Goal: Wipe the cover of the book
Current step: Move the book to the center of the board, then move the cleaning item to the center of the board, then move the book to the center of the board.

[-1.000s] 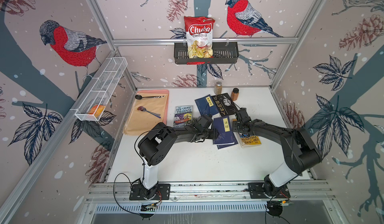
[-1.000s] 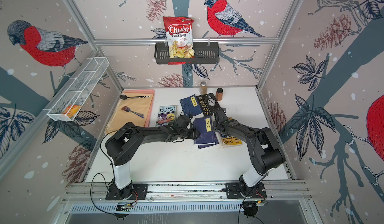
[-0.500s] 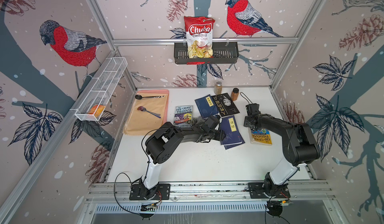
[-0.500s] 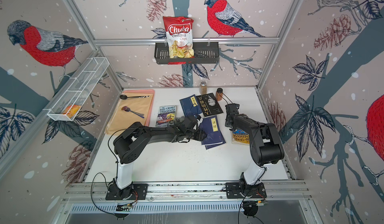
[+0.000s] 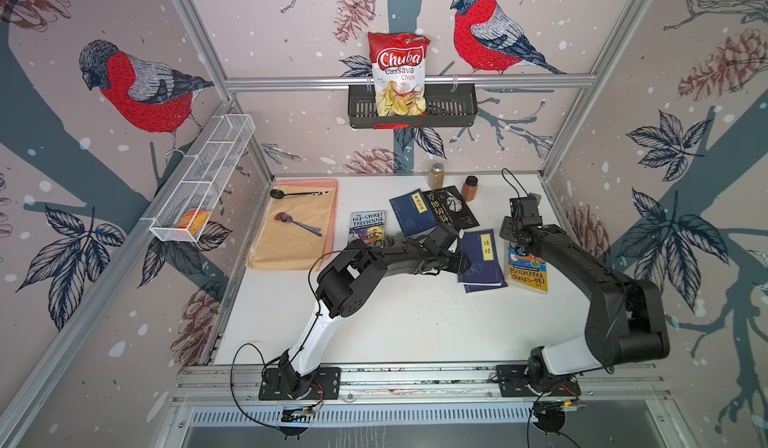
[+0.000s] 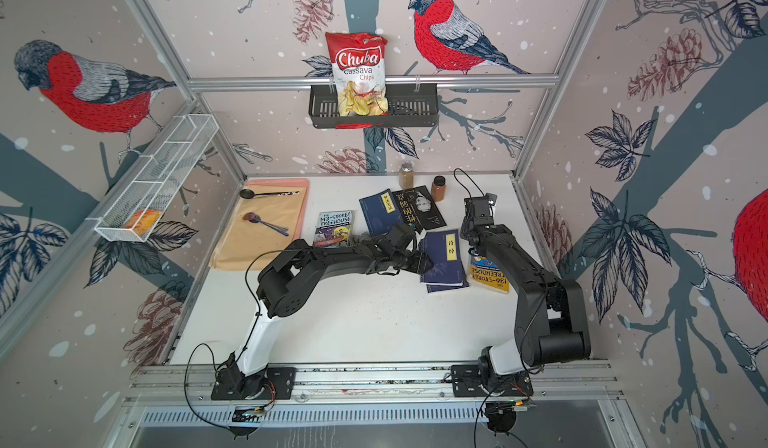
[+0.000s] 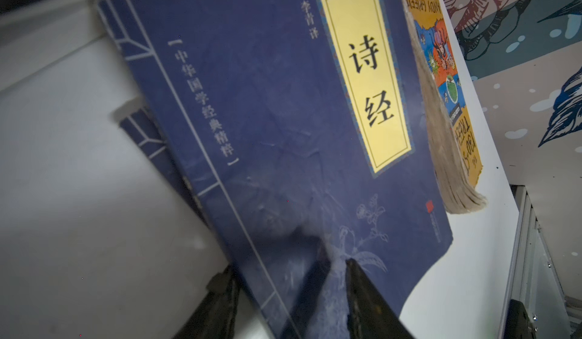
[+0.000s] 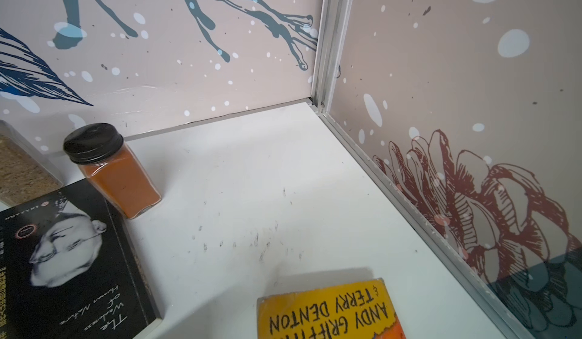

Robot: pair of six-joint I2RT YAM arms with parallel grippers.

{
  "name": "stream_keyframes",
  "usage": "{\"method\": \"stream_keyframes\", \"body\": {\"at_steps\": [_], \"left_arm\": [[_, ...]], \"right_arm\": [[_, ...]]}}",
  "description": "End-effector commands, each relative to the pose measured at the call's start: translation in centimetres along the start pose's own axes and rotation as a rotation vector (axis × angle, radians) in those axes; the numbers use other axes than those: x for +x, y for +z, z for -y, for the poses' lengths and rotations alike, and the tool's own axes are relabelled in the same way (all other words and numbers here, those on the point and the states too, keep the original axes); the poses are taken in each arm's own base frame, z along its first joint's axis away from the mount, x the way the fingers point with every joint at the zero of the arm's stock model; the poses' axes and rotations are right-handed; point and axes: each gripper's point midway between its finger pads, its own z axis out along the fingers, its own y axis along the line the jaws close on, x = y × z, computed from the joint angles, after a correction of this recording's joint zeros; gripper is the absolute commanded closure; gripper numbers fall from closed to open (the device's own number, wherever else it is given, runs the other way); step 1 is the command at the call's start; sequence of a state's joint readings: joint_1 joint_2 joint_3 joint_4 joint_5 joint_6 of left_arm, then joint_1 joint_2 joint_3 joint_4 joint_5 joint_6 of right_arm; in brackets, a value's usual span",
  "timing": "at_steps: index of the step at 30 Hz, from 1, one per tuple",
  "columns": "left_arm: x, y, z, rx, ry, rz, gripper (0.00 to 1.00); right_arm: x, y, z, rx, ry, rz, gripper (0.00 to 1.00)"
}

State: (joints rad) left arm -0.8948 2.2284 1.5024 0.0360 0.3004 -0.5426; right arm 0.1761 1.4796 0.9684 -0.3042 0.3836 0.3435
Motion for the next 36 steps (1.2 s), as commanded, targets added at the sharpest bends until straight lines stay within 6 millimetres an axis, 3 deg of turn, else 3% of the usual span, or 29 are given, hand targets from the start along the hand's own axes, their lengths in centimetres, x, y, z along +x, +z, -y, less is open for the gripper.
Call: {"method": "stream_keyframes", "body": {"at_steps": [1, 5, 7, 11, 15, 18, 24, 28, 31, 36], "left_arm": [[2.0, 0.5, 0.9, 0.021, 0.016, -0.090, 0.46], [2.0, 0.4, 2.6, 0.102, 0.018, -0.096, 0.46], [1.5, -0.4, 2.4, 0.085, 0.024, -0.076, 0.46], [-1.3, -5.3, 0.0, 0.034, 0.001, 0.033, 0.43], [-3.9, -12.3, -4.1, -0.022, -0.033, 0.156, 0.34], [-4.9, -16.4, -7.6, -0.101, -0.057, 0.215, 0.31], [-4.5, -23.4, -18.8, -0.433, -0.214, 0.341, 0.31], [-2.9, -26.4, -25.3, -0.630, -0.322, 0.354, 0.30], [-2.5, -27.5, -27.5, -0.686, -0.348, 0.360, 0.30], [-2.0, -27.2, -29.5, -0.698, -0.376, 0.339, 0.30]], "right_arm": [[0.1, -0.3, -0.6, -0.025, -0.004, 0.002, 0.27], [-0.2, -0.8, -2.2, -0.090, -0.009, 0.019, 0.26], [-0.3, -1.2, -3.0, -0.120, -0.013, 0.032, 0.26], [-0.4, -2.5, -6.2, -0.212, -0.044, 0.065, 0.26], [-0.6, -3.9, -10.2, -0.331, -0.066, 0.093, 0.26], [-0.4, -4.8, -14.2, -0.453, -0.083, 0.091, 0.26], [2.0, -6.2, -26.1, -0.678, -0.220, 0.031, 0.26], [4.5, -5.6, -33.7, -0.782, -0.299, -0.042, 0.26], [6.6, -5.9, -38.1, -0.862, -0.343, -0.082, 0.26], [9.5, -5.2, -42.4, -0.911, -0.393, -0.156, 0.26]]}}
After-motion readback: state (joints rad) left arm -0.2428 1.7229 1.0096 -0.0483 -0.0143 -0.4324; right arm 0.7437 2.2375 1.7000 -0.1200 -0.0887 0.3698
